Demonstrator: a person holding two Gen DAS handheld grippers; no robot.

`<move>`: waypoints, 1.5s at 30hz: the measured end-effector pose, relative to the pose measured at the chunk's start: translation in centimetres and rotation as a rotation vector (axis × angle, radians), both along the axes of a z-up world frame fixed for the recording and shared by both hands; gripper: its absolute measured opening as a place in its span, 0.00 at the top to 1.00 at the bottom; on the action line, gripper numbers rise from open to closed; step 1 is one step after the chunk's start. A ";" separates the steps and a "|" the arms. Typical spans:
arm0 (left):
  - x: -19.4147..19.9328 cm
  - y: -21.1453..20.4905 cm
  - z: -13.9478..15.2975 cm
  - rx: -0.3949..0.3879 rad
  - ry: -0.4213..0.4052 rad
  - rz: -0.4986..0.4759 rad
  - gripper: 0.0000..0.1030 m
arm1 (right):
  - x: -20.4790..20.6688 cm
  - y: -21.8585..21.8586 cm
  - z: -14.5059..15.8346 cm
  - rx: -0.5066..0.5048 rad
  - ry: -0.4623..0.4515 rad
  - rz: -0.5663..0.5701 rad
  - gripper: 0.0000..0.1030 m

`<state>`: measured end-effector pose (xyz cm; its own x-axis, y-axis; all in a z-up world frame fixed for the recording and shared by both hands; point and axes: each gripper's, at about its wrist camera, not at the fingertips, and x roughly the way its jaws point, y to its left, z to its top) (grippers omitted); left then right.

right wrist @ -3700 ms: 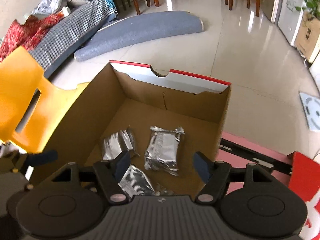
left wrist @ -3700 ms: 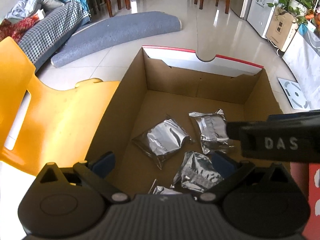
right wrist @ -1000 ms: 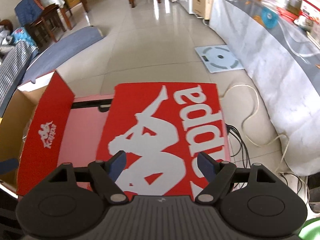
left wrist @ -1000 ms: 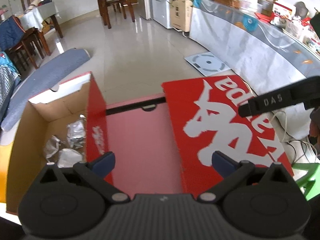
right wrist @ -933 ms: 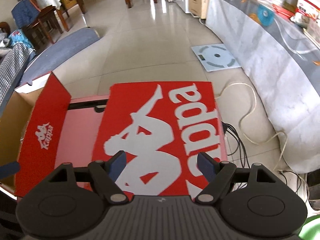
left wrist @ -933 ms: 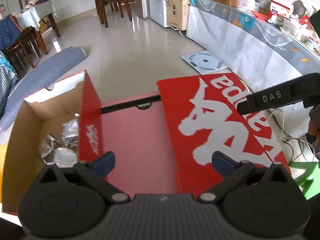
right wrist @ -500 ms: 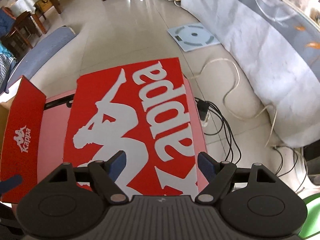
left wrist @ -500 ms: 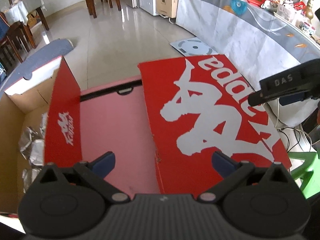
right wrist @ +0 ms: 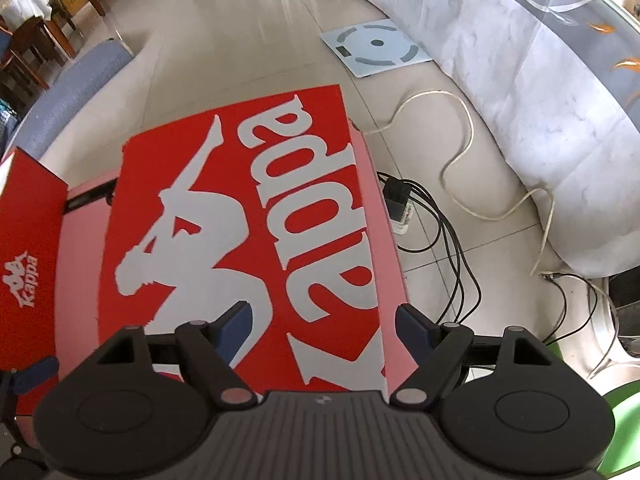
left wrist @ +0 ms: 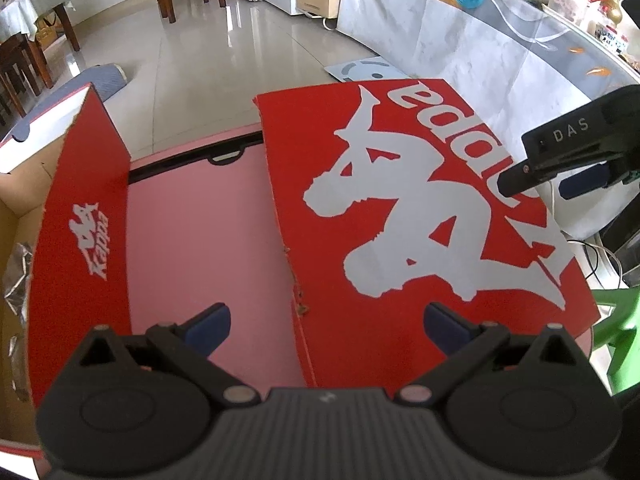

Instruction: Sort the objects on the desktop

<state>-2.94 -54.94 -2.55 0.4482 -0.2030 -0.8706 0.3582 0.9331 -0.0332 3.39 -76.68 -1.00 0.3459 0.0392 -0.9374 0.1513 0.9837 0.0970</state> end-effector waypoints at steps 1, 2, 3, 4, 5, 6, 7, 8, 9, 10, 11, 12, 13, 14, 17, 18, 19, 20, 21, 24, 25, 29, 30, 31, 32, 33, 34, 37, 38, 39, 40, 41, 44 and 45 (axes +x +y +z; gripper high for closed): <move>0.1 -0.1 -0.2 -0.002 0.002 -0.003 0.00 | 0.1 0.0 -0.2 0.000 0.005 0.001 0.24; 0.2 -0.1 -0.3 -0.005 0.004 -0.005 0.00 | 0.2 0.0 -0.4 0.003 0.011 0.001 0.24; 0.3 -0.2 -0.5 -0.007 0.006 -0.008 0.00 | 0.3 0.0 -0.6 0.004 0.017 0.001 0.24; 0.3 -0.3 -0.7 -0.009 0.008 -0.010 0.00 | 0.3 0.0 -0.8 0.005 0.023 0.001 0.24; 0.4 -0.4 -0.8 -0.012 0.010 -0.013 0.00 | 0.4 0.0 -0.9 0.004 0.029 0.003 0.24; 0.5 -0.5 -1.0 -0.014 0.011 -0.016 0.00 | 0.5 0.0 -1.1 0.003 0.035 0.005 0.24; 0.5 -0.6 -1.1 -0.017 0.013 -0.019 0.00 | 0.5 0.1 -1.2 0.003 0.041 0.007 0.24; 0.6 -0.6 -1.3 -0.020 0.016 -0.022 0.00 | 0.6 0.1 -1.4 0.005 0.047 0.011 0.24; 0.6 -0.7 -1.4 -0.025 0.019 -0.024 0.00 | 0.7 0.2 -1.5 0.008 0.053 0.015 0.24; 0.7 -0.8 -1.5 -0.031 0.022 -0.026 0.00 | 0.7 0.2 -1.6 0.011 0.058 0.017 0.24; 0.8 -0.9 -1.7 -0.036 0.025 -0.027 0.00 | 0.8 0.2 -1.7 0.013 0.062 0.016 0.24; 0.8 -1.0 -1.8 -0.040 0.028 -0.030 0.00 | 0.8 0.2 -1.8 0.014 0.065 0.015 0.24; 0.8 -1.1 -1.9 -0.043 0.030 -0.033 0.00 | 0.9 0.2 -1.9 0.016 0.068 0.014 0.24; 0.9 -1.2 -2.0 -0.046 0.032 -0.036 0.00 | 0.9 0.2 -2.0 0.018 0.072 0.012 0.24; 0.9 -1.6 -2.3 -0.055 0.035 -0.049 0.00 | 1.0 0.1 -2.5 0.023 0.085 0.009 0.24; 0.9 -1.8 -2.4 -0.055 0.034 -0.053 0.00 | 1.0 0.0 -2.6 0.023 0.090 0.008 0.24; 0.9 -1.9 -2.5 -0.054 0.033 -0.056 0.00 | 1.0 0.0 -2.7 0.022 0.096 0.007 0.24; 1.0 -2.1 -2.6 -0.056 0.033 -0.060 0.00 | 1.1 0.0 -2.9 0.019 0.101 0.010 0.23; 1.0 -2.2 -2.6 -0.059 0.036 -0.065 0.00 | 1.1 0.2 -3.0 0.019 0.105 0.016 0.19; 1.0 -2.4 -2.9 -0.065 0.036 -0.072 0.00 | 1.0 0.4 -3.3 0.014 0.113 0.034 0.18; 0.9 -2.4 -2.9 -0.065 0.033 -0.072 0.00 | 1.0 0.5 -3.3 0.014 0.113 0.038 0.18; 1.0 -2.2 -2.9 -0.061 0.022 -0.067 0.00 | 0.9 0.8 -3.4 0.025 0.122 0.061 0.17; 1.0 -2.1 -2.8 -0.059 0.017 -0.063 0.00 | 0.9 1.0 -3.4 0.027 0.124 0.070 0.17; 1.0 -2.0 -2.8 -0.058 0.015 -0.058 0.00 | 0.9 1.2 -3.5 0.027 0.128 0.083 0.17; 1.1 -1.8 -2.7 -0.058 0.014 -0.052 0.00 | 0.8 1.5 -3.6 0.027 0.132 0.094 0.17; 1.2 -1.6 -2.7 -0.058 0.013 -0.047 0.00 | 0.8 1.7 -3.6 0.032 0.134 0.100 0.17; 1.2 -1.3 -2.7 -0.059 0.012 -0.041 0.00 | 0.8 1.8 -3.6 0.038 0.136 0.107 0.17; 1.4 -0.7 -2.5 -0.060 0.010 -0.025 0.00 | 0.7 2.4 -3.8 0.060 0.138 0.129 0.17; 1.5 -0.5 -2.5 -0.060 0.010 -0.019 0.00 | 0.7 2.6 -3.8 0.062 0.138 0.139 0.17; 1.6 -0.3 -2.4 -0.060 0.009 -0.014 0.00 | 0.6 2.9 -3.9 0.064 0.138 0.150 0.17; 1.7 -0.1 -2.4 -0.061 0.008 -0.009 0.00 | 0.6 3.2 -4.0 0.065 0.138 0.164 0.17; 1.7 0.2 -2.3 -0.061 0.007 -0.003 0.00 | 0.5 3.6 -4.0 0.066 0.138 0.178 0.17; 1.9 0.8 -2.2 -0.062 0.005 0.013 0.00 | 0.3 4.6 -4.2 0.064 0.132 0.215 0.17; 2.0 1.0 -2.1 -0.062 0.004 0.019 0.00 | 0.3 4.7 -4.2 0.061 0.127 0.217 0.17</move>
